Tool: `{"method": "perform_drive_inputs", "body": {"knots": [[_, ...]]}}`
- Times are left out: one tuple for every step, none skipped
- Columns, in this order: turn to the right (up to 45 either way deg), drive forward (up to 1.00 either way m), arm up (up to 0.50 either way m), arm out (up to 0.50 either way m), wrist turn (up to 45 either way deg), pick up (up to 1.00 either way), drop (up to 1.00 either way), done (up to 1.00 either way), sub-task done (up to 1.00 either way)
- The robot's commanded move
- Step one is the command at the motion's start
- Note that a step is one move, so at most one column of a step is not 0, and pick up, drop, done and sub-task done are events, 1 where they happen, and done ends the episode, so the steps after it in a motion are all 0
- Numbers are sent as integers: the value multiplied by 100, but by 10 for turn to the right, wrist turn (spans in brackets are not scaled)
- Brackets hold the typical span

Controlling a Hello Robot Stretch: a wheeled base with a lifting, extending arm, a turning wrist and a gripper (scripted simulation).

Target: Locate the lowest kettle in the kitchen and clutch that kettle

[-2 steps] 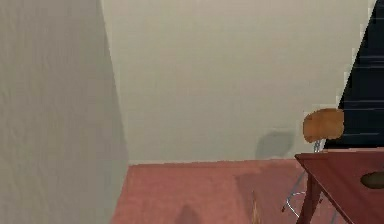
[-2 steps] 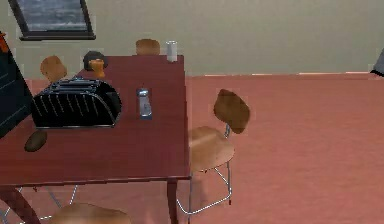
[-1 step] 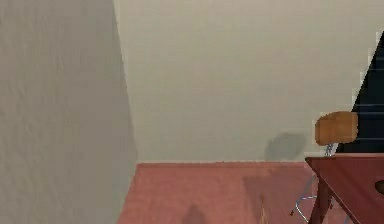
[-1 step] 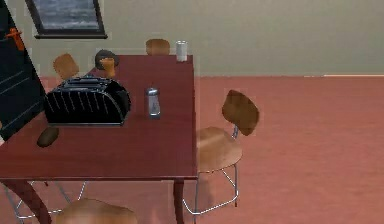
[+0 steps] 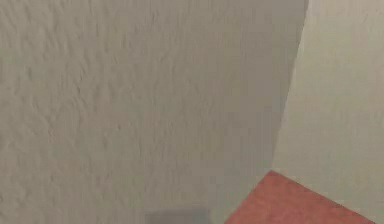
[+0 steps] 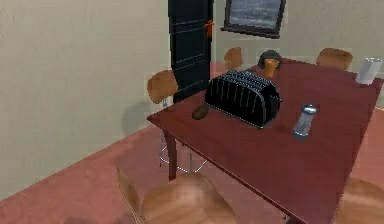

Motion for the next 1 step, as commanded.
{"method": "perform_drive_inputs", "body": {"knots": [[-450, 0, 0, 0, 0, 0, 0, 0, 0]]}}
